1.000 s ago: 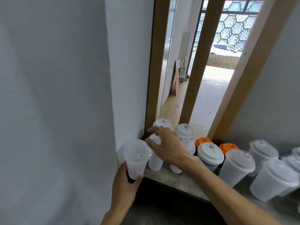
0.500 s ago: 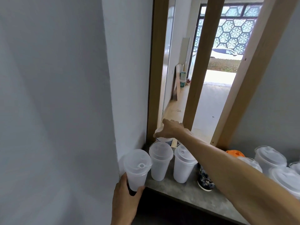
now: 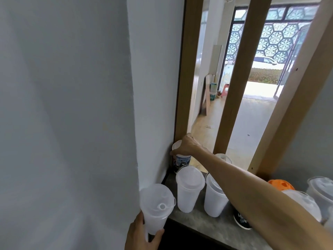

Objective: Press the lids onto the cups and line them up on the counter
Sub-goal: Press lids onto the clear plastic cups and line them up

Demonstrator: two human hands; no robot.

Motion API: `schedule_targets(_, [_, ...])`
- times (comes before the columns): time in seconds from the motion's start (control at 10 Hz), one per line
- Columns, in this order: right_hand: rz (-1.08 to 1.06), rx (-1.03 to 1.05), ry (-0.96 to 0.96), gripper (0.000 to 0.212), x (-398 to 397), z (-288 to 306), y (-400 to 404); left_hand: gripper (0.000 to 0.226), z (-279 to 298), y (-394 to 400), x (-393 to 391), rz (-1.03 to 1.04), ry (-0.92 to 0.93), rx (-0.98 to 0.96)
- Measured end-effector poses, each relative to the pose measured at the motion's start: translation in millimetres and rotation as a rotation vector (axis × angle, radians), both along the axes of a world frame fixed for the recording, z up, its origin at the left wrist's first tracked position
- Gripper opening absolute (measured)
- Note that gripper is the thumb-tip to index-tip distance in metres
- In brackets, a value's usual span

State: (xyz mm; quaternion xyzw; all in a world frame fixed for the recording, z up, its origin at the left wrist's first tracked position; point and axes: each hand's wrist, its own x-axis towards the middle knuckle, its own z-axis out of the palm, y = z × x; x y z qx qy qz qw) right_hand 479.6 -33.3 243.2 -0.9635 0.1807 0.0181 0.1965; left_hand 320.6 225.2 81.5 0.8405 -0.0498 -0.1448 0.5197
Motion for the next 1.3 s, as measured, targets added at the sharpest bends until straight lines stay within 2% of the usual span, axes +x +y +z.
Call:
schedule_targets(0.1, [0.031, -0.030, -0.056, 0.107, -16.1, 17.0, -0.5, 0.097, 3.7, -18.4, -7.3, 0.060, -0.091, 0.143])
schedule_targets(0.2, [0.121, -0.088, -0.128, 0.088, -56.4, 49.1, -1.5, 0.093, 9.0, -36.5, -12.6, 0.201, -0.177, 0.128])
schedule_targets(0.3, [0.298, -0.127, 0.046, 0.089, -108.0, 54.9, -0.6, 0.089, 5.5, -45.8, -3.0, 0.279, -0.214, 0.064])
schedule_targets(0.4, [0.409, -0.187, 0.213, 0.096, -135.0, 39.1, 0.7, 0.083, 17.9, -50.9, -11.0, 0.213, -0.174, 0.113])
schedule_targets(0.6, [0.381, -0.146, 0.090, 0.082, -129.4, 25.5, -8.8, 0.078, 22.4, -61.2, -13.6, 0.234, -0.196, 0.173])
schedule_targets(0.8, [0.305, -0.165, 0.026, 0.069, -111.9, 26.8, -24.1, 0.071, 37.6, -88.3, 2.4, 0.267, -0.284, 0.122])
schedule_targets(1.0, [0.243, -0.201, 0.074, 0.079, -107.8, 13.5, -33.0, 0.065, 45.6, -106.1, 10.9, 0.283, -0.282, 0.185])
schedule_targets(1.1, [0.239, -0.201, 0.034, 0.088, -114.5, 12.3, -35.2, 0.064, 44.0, -104.6, 8.4, 0.284, -0.278, 0.228])
schedule_targets(1.3, [0.187, -0.142, -0.119, 0.095, -152.8, 27.2, -35.7, 0.066, 37.3, -98.2, 8.6, 0.264, -0.317, 0.178])
